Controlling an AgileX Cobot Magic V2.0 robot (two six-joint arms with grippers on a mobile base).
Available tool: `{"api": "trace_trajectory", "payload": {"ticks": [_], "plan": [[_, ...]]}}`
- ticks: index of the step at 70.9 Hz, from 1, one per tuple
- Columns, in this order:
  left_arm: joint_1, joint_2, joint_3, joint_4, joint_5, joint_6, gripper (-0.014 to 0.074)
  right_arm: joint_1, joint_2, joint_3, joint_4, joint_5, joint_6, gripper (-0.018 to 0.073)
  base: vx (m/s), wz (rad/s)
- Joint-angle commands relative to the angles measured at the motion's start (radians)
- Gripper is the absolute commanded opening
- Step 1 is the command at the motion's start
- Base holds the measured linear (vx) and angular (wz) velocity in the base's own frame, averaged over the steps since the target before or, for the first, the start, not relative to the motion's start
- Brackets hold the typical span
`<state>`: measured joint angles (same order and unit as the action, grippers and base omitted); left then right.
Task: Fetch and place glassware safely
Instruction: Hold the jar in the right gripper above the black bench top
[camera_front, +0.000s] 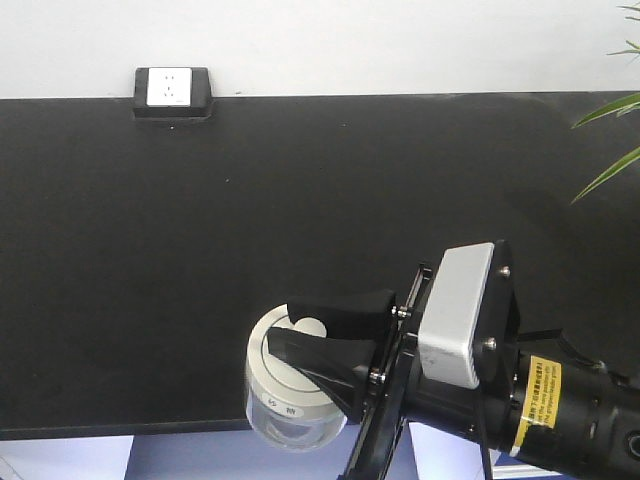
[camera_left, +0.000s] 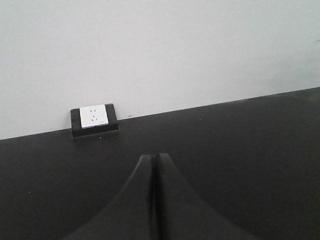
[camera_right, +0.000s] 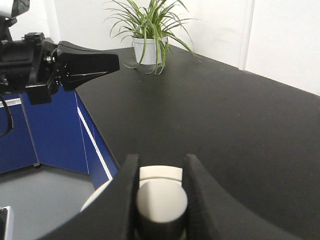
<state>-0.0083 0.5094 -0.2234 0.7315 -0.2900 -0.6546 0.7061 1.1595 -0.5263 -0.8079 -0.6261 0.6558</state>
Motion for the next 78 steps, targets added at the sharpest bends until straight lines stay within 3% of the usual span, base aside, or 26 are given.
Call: {"api": "trace_trajectory", "payload": {"ticks": [1,78], "plan": [[-0.007,0.004,-0.027,-0.019,-0.055,-0.01,-0.0007,-0.002,-0.026,-0.031,0.036,-0.09,-0.005,-0.0003,0.07,-0.01],[-0.007,0.004,-0.027,-0.019,-0.055,-0.01,-0.0007,-0.002,-0.026,-0.031,0.036,-0.091,-0.005,-0.0003,0.06,0.02]]}}
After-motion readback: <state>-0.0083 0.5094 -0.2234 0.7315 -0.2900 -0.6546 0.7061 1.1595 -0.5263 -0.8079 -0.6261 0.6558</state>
